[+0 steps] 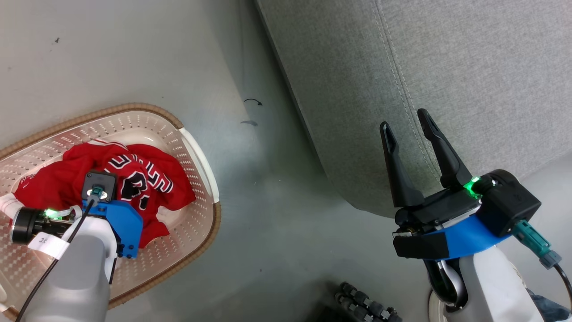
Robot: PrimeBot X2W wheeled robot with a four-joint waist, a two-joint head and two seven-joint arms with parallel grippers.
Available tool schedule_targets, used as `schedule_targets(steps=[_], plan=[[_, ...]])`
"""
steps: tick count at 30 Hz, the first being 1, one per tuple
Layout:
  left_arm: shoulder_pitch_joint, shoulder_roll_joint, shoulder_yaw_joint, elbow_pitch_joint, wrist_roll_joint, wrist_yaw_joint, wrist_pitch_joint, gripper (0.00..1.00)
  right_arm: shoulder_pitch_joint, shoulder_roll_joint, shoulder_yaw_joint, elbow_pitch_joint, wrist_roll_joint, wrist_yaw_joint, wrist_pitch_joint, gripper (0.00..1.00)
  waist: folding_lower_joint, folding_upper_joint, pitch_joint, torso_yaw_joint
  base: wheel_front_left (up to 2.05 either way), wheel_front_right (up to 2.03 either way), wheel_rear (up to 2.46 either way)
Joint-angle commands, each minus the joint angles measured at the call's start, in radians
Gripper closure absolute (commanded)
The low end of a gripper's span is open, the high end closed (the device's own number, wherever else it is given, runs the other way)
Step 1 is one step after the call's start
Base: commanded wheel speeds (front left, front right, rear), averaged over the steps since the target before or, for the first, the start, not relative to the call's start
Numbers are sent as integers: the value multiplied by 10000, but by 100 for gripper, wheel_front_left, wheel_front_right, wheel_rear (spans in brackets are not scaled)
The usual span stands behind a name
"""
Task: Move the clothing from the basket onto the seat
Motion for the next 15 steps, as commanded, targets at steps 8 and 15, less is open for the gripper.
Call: schedule_targets(steps=[8, 15], plan=[[-183, -36, -3, 230, -281, -124, -310, 100, -218, -14, 74, 71, 83, 5, -37, 0, -1, 0, -138, -44, 0, 0, 0], [125, -436, -38, 260, -539, -372, -711, 100, -321, -14, 35, 256, -152, 5, -37, 0, -1, 0, -963, 341, 0, 0, 0]])
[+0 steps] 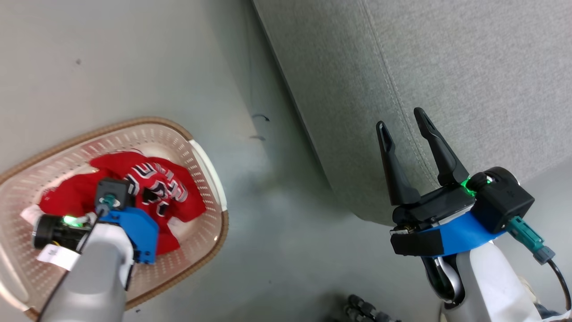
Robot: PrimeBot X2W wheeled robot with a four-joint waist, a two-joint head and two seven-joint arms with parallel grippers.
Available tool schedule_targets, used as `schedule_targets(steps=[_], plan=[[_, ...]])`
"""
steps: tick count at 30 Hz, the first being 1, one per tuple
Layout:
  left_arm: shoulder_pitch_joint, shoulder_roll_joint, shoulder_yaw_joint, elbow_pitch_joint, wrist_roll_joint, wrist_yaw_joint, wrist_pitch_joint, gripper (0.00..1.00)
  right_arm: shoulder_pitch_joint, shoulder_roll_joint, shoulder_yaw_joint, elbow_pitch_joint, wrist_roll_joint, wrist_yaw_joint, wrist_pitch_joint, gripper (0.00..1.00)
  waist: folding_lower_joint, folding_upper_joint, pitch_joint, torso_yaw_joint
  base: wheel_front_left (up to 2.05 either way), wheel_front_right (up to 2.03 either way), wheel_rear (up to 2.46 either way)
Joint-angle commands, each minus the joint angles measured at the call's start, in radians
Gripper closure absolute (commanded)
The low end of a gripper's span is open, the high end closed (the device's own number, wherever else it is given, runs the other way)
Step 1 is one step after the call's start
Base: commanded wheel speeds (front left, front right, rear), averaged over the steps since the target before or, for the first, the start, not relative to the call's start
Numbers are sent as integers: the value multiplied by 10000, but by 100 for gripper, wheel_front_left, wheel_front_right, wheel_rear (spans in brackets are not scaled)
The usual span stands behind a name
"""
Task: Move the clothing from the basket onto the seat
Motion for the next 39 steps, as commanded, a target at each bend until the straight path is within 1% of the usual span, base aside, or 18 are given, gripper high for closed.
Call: schedule_targets(steps=[1, 7, 12, 18, 25, 31, 35, 39], plan=[[100, -151, 17, -37, -89, -72, -136, 100, -160, -17, -25, 47, -56, 5, -37, 0, 0, 0, -473, 274, 0, 0, 0], [522, -716, -71, -181, -320, -301, -349, 100, 61, -19, -182, 313, -445, 5, -38, 0, 0, 0, -1631, 836, 0, 0, 0], [1048, -1140, -250, -444, -451, -535, -414, 100, 355, -24, -293, 639, -751, 5, -38, 0, 0, 0, -2839, 1336, 0, 0, 0], [1753, -1445, -377, -1507, -695, -775, -415, 100, 746, -21, -489, 922, -1129, 5, -38, 0, 0, 0, -4178, 1939, 0, 0, 0], [2269, -1631, -759, -2628, -1018, -943, -416, 100, 1196, -22, -652, 1202, -1361, 5, -38, 0, 0, 0, -5309, 2543, 0, 0, 0], [2247, -1713, -1432, -3342, -1377, -1018, -418, 100, 1542, -22, -683, 1430, -1428, 5, -38, 0, 0, 0, -6064, 2892, 0, 0, 0], [1941, -1729, -2124, -3910, -1830, -1027, -342, 100, 1718, -22, -675, 1556, -1454, 5, -38, 0, 0, 0, -6433, 3085, 0, 0, 0], [1518, -1733, -2933, -4555, -2306, -1029, -1, 100, 1851, -22, -765, 1594, -1465, 5, -22, 0, 0, 0, -6652, 3292, 0, 0, 0]])
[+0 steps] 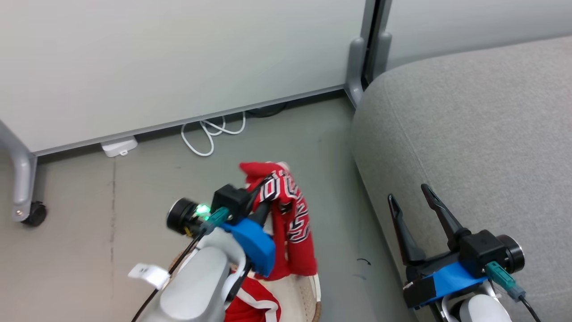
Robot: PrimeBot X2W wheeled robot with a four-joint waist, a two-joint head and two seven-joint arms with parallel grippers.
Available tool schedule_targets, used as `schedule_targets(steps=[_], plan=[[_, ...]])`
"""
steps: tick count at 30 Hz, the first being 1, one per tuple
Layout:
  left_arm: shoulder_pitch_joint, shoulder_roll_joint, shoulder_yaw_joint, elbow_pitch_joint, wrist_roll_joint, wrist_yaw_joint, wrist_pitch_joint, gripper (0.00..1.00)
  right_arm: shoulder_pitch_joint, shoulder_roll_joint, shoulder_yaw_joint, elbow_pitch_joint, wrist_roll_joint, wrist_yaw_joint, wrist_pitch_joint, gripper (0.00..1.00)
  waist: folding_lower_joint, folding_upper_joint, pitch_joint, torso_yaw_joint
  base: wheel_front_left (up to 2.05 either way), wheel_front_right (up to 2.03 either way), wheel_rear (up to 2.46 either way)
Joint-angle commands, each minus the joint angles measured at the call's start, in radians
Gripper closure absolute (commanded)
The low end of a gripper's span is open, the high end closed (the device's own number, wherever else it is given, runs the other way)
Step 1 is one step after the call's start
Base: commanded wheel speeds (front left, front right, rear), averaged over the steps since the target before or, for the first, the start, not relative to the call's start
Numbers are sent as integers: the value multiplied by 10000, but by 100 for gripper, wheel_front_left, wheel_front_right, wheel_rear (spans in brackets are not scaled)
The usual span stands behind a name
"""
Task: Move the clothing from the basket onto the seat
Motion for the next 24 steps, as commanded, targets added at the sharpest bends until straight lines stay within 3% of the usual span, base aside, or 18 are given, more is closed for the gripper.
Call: schedule_targets(steps=[1, 6, 24], plan=[[-393, -2, -378, -370, -273, -51, 189, 100, 150, -28, -78, 14, -21, 5, -15, 0, 3, -1, -204, 253, 0, 0, 0], [-1153, -5, -1077, -995, -770, -43, 557, 100, 265, -30, -101, 6, 0, 5, 38, 0, 3, -1, -314, 449, 0, 0, 0], [-2558, -13, -1896, -1465, -2276, 33, 1421, 100, 471, -30, -145, -73, -53, 5, 241, 0, 3, -1, -546, 764, 0, 0, 0]])
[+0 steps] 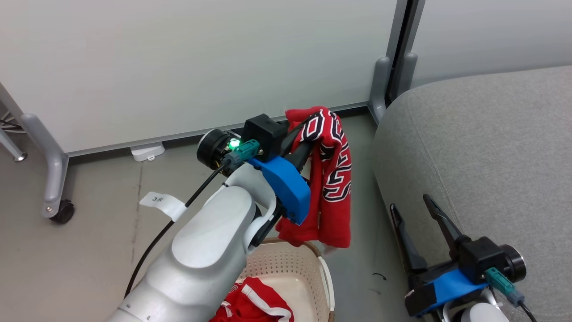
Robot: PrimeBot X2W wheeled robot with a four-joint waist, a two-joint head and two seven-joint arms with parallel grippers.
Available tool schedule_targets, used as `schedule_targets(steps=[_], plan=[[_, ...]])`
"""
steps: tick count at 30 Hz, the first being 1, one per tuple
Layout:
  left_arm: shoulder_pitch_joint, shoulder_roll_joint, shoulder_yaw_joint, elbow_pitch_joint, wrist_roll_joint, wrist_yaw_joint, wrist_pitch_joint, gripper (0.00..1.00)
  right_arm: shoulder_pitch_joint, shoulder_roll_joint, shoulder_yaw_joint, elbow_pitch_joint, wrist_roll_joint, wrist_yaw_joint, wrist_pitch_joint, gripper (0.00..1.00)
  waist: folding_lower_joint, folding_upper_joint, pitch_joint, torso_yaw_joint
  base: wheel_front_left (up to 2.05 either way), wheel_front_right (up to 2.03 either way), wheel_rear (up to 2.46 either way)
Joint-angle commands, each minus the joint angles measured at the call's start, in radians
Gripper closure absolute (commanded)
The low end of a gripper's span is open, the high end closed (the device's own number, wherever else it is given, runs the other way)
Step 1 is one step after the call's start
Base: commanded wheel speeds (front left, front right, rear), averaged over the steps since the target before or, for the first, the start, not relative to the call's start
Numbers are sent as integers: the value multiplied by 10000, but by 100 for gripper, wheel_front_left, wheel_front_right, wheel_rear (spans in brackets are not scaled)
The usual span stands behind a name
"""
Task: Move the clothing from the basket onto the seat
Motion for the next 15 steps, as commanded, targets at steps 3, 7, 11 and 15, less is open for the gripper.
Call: schedule_targets(steps=[3, 7, 11, 15], plan=[[-157, -2, -186, -16, -156, 153, 5, 100, 70, -30, 171, -93, 42, 5, 84, 0, -1, -1, 22, 5, 0, 0, 0], [-162, 1, -414, -13, -364, 256, -59, 100, -100, -30, 578, -124, 123, 5, 171, 0, -1, -1, 70, -29, 0, 0, 0], [-177, 1, -657, -30, -563, 334, -101, 100, -393, -30, 1068, 71, 188, 5, 382, 0, -1, -1, 136, -76, 0, 0, 0], [-261, -1, -931, -83, -771, 402, -142, 100, -874, -32, 1441, 488, 121, 5, 690, 0, -1, -1, 208, -86, 0, 0, 0]])
